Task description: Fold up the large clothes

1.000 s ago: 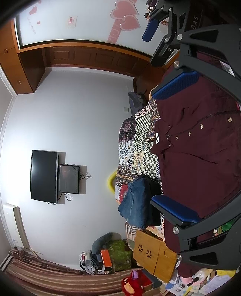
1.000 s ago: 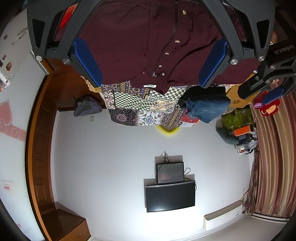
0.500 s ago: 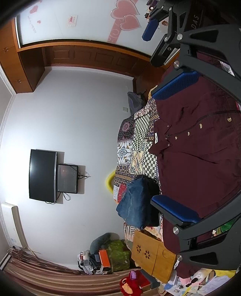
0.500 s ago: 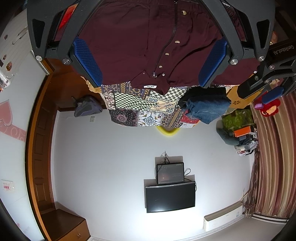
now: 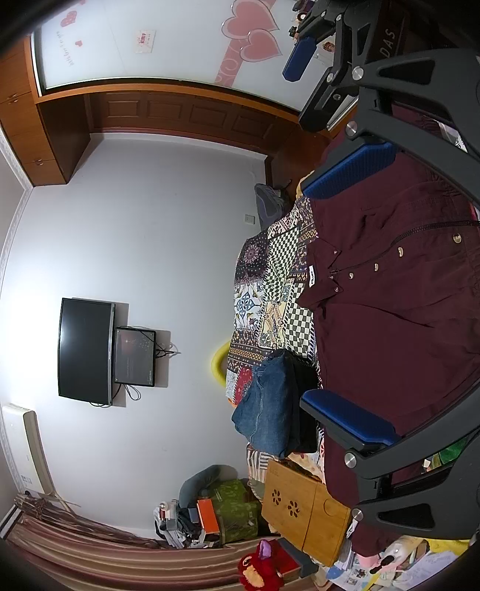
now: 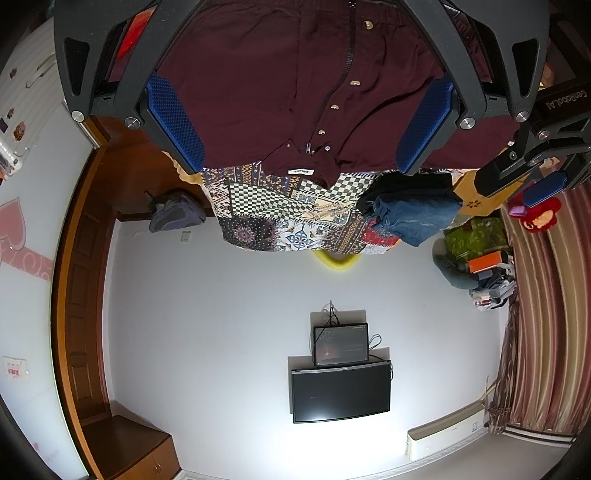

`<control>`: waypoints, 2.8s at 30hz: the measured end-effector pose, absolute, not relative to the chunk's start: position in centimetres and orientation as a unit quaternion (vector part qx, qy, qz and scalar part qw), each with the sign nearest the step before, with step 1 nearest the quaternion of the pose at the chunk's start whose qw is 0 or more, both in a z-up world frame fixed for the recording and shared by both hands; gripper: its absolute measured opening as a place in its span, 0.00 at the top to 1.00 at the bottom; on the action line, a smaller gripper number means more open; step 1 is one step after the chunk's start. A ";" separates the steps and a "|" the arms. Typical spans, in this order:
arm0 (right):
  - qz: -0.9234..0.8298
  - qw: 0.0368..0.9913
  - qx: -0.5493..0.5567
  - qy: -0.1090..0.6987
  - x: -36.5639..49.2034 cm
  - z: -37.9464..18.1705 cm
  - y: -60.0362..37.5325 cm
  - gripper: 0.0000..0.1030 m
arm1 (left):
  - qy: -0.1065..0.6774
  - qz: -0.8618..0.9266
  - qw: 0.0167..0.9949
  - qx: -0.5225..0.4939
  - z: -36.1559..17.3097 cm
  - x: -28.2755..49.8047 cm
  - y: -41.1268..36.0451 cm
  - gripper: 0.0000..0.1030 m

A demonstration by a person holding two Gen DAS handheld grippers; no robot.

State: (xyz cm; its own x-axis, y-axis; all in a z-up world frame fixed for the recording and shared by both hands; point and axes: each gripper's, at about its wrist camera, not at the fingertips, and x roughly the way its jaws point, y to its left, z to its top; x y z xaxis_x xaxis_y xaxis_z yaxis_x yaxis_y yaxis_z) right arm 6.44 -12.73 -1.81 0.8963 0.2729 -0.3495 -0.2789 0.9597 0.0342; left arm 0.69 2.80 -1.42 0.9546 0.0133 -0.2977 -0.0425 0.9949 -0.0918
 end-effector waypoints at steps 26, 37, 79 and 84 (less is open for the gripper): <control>0.161 0.952 -0.043 0.255 14.0 -4.8 -7.4 0.00 | 0.232 0.290 0.921 -0.120 -7.0 5.9 22.6 0.00; 0.182 0.934 -0.057 0.302 17.3 -7.0 -3.9 0.00 | 0.304 0.374 0.849 -0.216 -13.8 3.5 35.3 0.00; 0.138 0.924 -0.116 0.336 18.6 -8.0 -3.9 0.00 | 0.324 0.334 0.812 -0.353 -21.5 4.5 47.0 0.96; 0.124 0.930 -0.114 0.326 18.3 -7.6 -5.8 0.00 | 0.279 0.294 0.859 -0.313 -14.6 6.5 44.0 0.98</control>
State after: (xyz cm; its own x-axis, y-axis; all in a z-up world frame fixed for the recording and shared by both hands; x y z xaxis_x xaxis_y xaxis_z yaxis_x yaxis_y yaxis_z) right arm 18.32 -5.81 -7.56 0.7570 0.1569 -0.6343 -0.3059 0.9429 -0.1319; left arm 6.48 43.98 -14.62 0.6713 0.3309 -0.6633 -0.6803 0.6302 -0.3742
